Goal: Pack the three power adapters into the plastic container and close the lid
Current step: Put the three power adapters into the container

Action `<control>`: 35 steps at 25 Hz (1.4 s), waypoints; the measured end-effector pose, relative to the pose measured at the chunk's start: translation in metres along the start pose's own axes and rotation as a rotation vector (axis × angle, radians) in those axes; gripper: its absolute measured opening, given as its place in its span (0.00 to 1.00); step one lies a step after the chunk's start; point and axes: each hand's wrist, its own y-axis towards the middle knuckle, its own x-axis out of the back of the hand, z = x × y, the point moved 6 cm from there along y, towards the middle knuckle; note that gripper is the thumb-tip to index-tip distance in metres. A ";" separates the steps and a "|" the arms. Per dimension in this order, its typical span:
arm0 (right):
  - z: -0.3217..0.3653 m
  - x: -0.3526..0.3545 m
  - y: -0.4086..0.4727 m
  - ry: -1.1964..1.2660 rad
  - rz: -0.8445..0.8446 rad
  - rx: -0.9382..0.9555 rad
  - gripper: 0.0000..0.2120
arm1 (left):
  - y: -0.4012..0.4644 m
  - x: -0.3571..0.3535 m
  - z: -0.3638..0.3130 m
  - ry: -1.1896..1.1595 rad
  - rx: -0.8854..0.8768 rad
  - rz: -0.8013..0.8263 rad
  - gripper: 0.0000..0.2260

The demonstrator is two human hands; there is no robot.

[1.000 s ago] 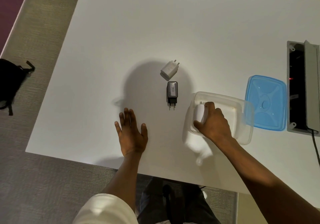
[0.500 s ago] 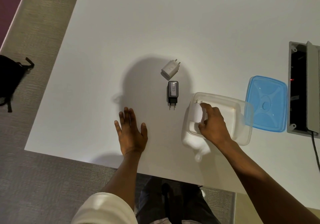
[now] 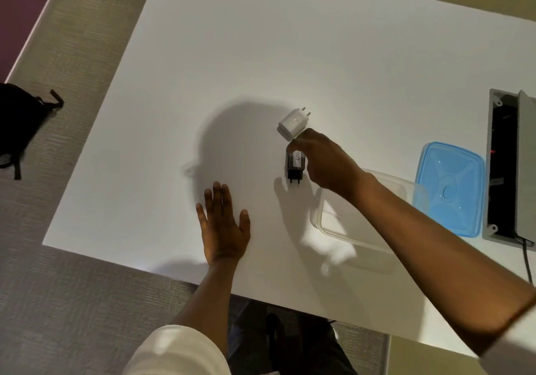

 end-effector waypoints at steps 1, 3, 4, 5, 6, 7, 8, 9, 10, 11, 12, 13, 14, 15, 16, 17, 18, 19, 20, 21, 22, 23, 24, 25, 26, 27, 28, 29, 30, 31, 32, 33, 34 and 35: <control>-0.002 -0.011 0.012 -0.075 0.113 0.025 0.26 | 0.000 0.000 0.000 0.001 0.001 -0.003 0.31; -0.012 -0.031 0.027 -0.164 0.250 0.029 0.24 | 0.001 -0.001 0.000 0.009 -0.002 -0.008 0.31; -0.016 -0.038 0.031 -0.179 0.255 0.009 0.23 | 0.001 -0.002 0.000 0.015 -0.005 -0.011 0.31; -0.019 -0.042 0.033 -0.187 0.235 -0.015 0.23 | 0.001 -0.002 0.000 0.018 -0.007 -0.016 0.31; -0.019 -0.046 0.035 -0.193 0.207 -0.035 0.22 | 0.001 -0.002 0.000 0.018 -0.005 -0.020 0.32; -0.019 -0.049 0.035 -0.199 0.184 -0.058 0.21 | 0.002 -0.002 0.001 0.016 -0.005 -0.021 0.32; -0.019 -0.052 0.034 -0.207 0.166 -0.088 0.20 | 0.002 -0.003 0.001 0.015 -0.006 -0.022 0.32; -0.020 -0.054 0.033 -0.216 0.158 -0.125 0.19 | 0.001 -0.004 0.001 0.015 -0.009 -0.024 0.32; -0.021 -0.057 0.032 -0.221 0.161 -0.170 0.20 | 0.001 -0.004 0.002 0.014 -0.010 -0.026 0.32; -0.021 -0.060 0.030 -0.213 0.168 -0.221 0.22 | 0.001 -0.004 0.002 0.011 -0.009 -0.027 0.32; -0.021 -0.062 0.028 -0.193 0.170 -0.274 0.24 | 0.001 -0.004 0.001 0.008 -0.007 -0.026 0.32; -0.020 -0.066 0.025 -0.173 0.163 -0.319 0.27 | 0.002 -0.004 0.001 0.006 -0.005 -0.024 0.32; -0.017 -0.069 0.023 -0.161 0.144 -0.347 0.28 | 0.002 -0.004 0.001 0.006 -0.003 -0.021 0.32; -0.013 -0.071 0.021 -0.150 0.115 -0.358 0.28 | 0.001 -0.003 0.001 0.009 -0.002 -0.019 0.32; -0.008 -0.074 0.019 -0.129 0.081 -0.352 0.27 | 0.001 -0.003 0.000 0.009 0.000 -0.018 0.32; -0.002 -0.077 0.016 -0.098 0.052 -0.335 0.26 | 0.000 -0.003 0.000 0.005 0.002 -0.019 0.32; 0.004 -0.081 0.013 -0.066 0.029 -0.311 0.25 | -0.001 -0.002 0.000 -0.005 0.002 -0.021 0.32; 0.011 -0.085 0.010 -0.042 0.012 -0.289 0.26 | -0.001 -0.001 0.001 -0.014 0.002 -0.024 0.32; 0.016 -0.088 0.006 -0.029 -0.006 -0.272 0.27 | -0.001 -0.001 0.001 -0.022 0.000 -0.027 0.32; 0.021 -0.091 0.002 -0.024 -0.026 -0.259 0.27 | -0.001 -0.001 0.000 -0.030 0.000 -0.026 0.32; 0.025 -0.093 -0.002 -0.022 -0.045 -0.250 0.27 | 0.000 -0.001 0.000 -0.036 0.002 -0.022 0.32; 0.027 -0.094 -0.005 -0.016 -0.056 -0.249 0.25 | 0.001 -0.001 0.000 -0.039 0.007 -0.016 0.32; 0.028 -0.094 -0.008 -0.002 -0.060 -0.258 0.24 | 0.001 -0.001 0.000 -0.041 0.012 -0.013 0.32; 0.029 -0.093 -0.010 0.018 -0.061 -0.272 0.23 | 0.001 -0.001 0.000 -0.043 0.013 -0.013 0.32; 0.030 -0.090 -0.013 0.045 -0.066 -0.285 0.23 | 0.001 -0.001 0.000 -0.045 0.013 -0.013 0.32; 0.032 -0.085 -0.016 0.074 -0.082 -0.294 0.23 | 0.000 0.000 0.001 -0.047 0.013 -0.013 0.32; 0.035 -0.079 -0.020 0.101 -0.110 -0.294 0.24 | 0.000 0.000 0.001 -0.048 0.014 -0.014 0.32; 0.039 -0.071 -0.026 0.128 -0.150 -0.286 0.25 | 0.000 0.000 0.001 -0.048 0.014 -0.013 0.33; 0.042 -0.061 -0.035 0.161 -0.201 -0.277 0.26 | 0.000 0.000 0.001 -0.046 0.010 -0.012 0.33; 0.042 -0.051 -0.045 0.199 -0.256 -0.273 0.26 | 0.000 -0.001 0.001 -0.041 0.006 -0.013 0.32; 0.040 -0.041 -0.057 0.238 -0.305 -0.282 0.27 | 0.000 -0.001 0.001 -0.036 0.005 -0.014 0.32; 0.034 -0.033 -0.070 0.265 -0.345 -0.305 0.27 | 0.001 -0.001 0.001 -0.032 0.005 -0.011 0.32; 0.026 -0.026 -0.084 0.282 -0.378 -0.340 0.27 | 0.001 -0.002 0.001 -0.027 0.004 -0.007 0.32; 0.015 -0.021 -0.098 0.297 -0.406 -0.386 0.28 | 0.001 -0.002 0.001 -0.021 0.000 -0.004 0.32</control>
